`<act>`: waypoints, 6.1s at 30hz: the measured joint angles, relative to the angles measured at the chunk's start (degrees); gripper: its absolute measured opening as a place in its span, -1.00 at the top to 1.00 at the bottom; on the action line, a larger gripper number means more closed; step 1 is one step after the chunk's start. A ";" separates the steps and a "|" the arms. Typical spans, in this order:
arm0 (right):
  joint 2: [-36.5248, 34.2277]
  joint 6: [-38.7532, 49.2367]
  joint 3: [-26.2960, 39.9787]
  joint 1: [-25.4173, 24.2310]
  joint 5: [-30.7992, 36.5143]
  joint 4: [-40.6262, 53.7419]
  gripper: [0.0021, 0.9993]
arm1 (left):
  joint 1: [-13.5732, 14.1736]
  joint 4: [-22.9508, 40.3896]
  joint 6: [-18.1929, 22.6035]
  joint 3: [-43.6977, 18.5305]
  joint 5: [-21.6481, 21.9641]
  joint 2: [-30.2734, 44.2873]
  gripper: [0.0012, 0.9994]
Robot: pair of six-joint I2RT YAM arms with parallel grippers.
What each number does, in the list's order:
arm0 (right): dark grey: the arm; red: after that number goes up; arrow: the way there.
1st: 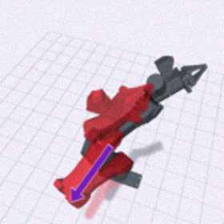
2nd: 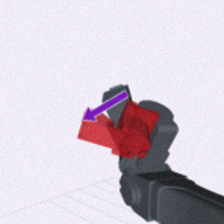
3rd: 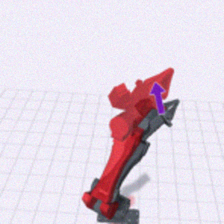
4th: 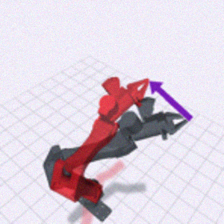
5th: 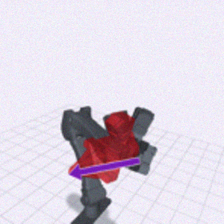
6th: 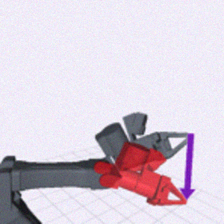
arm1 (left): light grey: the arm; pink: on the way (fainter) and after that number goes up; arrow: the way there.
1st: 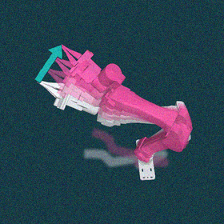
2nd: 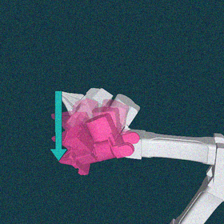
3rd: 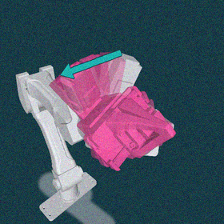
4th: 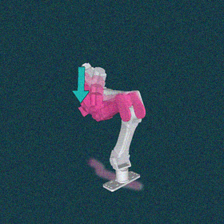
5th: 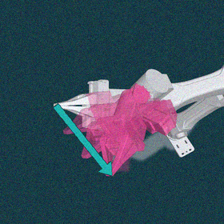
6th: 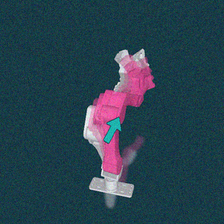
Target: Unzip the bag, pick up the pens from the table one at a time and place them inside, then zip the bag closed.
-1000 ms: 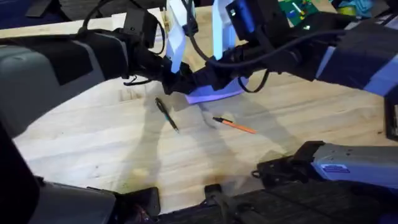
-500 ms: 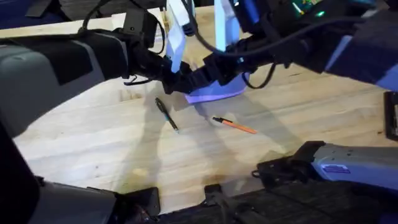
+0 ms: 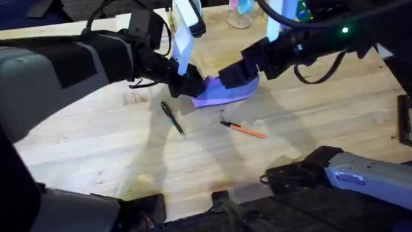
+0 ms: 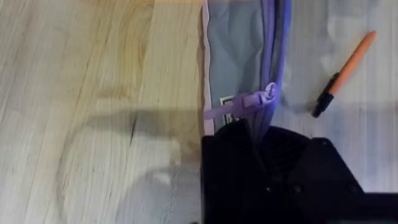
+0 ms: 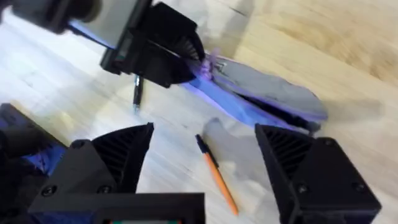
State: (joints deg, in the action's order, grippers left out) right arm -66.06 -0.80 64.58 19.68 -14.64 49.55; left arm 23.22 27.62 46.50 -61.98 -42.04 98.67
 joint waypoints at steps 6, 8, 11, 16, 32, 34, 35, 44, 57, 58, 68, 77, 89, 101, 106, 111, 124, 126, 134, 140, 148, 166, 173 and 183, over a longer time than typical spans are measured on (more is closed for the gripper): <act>-0.07 0.87 0.00 -1.87 0.02 0.65 -1.00 | 0.00 -0.42 -0.18 0.00 -0.15 0.00 -0.69; -0.07 1.37 0.00 -1.95 0.02 0.60 -1.00 | 0.00 -0.41 -0.40 -0.01 -0.18 0.00 -0.96; -0.07 2.27 0.00 -1.96 1.03 0.26 -1.00 | 0.00 -0.42 -0.39 -0.02 -0.16 0.00 -0.99; -0.07 5.01 0.28 -1.98 2.34 0.43 -1.00 | -0.22 -0.42 -0.39 -0.02 0.08 0.00 -0.99; -0.07 38.18 4.33 -1.98 3.98 -0.68 -1.00 | -9.10 3.66 -0.37 -0.04 2.24 -16.40 -0.99; -0.07 44.94 4.33 -1.98 4.05 -0.84 -1.00 | -9.93 4.21 -0.39 -0.04 2.47 -17.59 -0.99; -0.07 47.52 4.33 -1.98 4.18 -0.85 -1.00 | -10.28 4.39 -0.39 -0.04 2.53 -17.95 -0.99; -0.07 61.46 4.33 -1.98 4.28 -0.88 -1.00 | -10.99 4.75 -0.39 -0.04 2.84 -18.60 -0.99; -0.07 63.88 4.33 -1.97 3.91 1.50 0.90 | -10.99 4.76 -0.38 -0.04 2.84 -18.60 -0.99; -0.07 63.89 4.33 -1.98 3.90 1.69 0.92 | -10.99 4.76 -0.39 -0.04 2.84 -18.60 -0.99; -6.34 65.20 4.55 -1.98 3.71 1.89 0.94 | -10.99 4.76 -0.39 -0.04 2.84 -18.60 -0.99; -14.13 65.37 4.55 -1.98 1.48 2.02 0.94 | -10.99 4.76 -0.39 -0.04 2.84 -18.60 -0.99; -21.08 65.37 4.55 -1.98 1.31 0.27 0.94 | -10.99 4.76 -0.39 -0.04 2.84 -18.60 -0.99; -27.58 65.37 4.59 -1.98 1.29 -1.89 0.94 | -10.99 4.76 -0.39 -0.04 2.84 -18.60 -0.99; -28.57 65.37 4.59 -1.98 1.27 -1.99 0.94 | -10.99 4.76 -0.39 -0.04 2.84 -18.60 -0.99; -28.59 65.39 4.61 -1.98 1.31 -2.11 0.27 | -10.99 4.76 -0.39 -0.04 2.84 -18.60 -0.99; -28.57 65.57 4.61 -2.13 1.34 -2.99 -1.00 | -10.99 4.81 -0.39 -0.04 2.84 -18.60 -0.99; -28.57 65.59 4.61 -2.13 1.36 -3.33 -1.00 | -10.99 4.81 -0.39 -0.04 2.84 -18.60 -0.99; -27.05 64.15 4.61 -2.13 1.62 -3.46 -1.00 | -10.99 4.48 -0.39 -0.04 4.77 -19.09 -0.99; -18.88 60.60 4.70 -2.13 1.51 -1.00 -1.00 | -10.99 6.18 -0.39 -0.04 8.78 -25.12 -0.99; -9.12 53.68 4.72 -2.13 1.37 2.60 -1.00 | -10.99 13.84 -6.27 -0.04 15.09 -32.78 -0.99; -1.77 38.40 4.72 -2.13 1.27 2.83 -1.00 | -10.99 15.93 -64.13 -0.07 37.04 -40.54 -0.99; -1.77 36.94 4.72 -2.13 1.29 3.03 -1.00 | -10.99 16.14 -68.46 -0.07 38.34 -40.23 -0.99; 2.33 36.52 4.72 -2.13 1.29 3.21 -1.00 | -2.24 22.06 -76.01 -0.07 46.81 -34.44 -0.99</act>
State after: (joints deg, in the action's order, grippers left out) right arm -63.73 35.73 69.30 17.54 -13.34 52.75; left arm 20.98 49.68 -29.51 -62.04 4.77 64.23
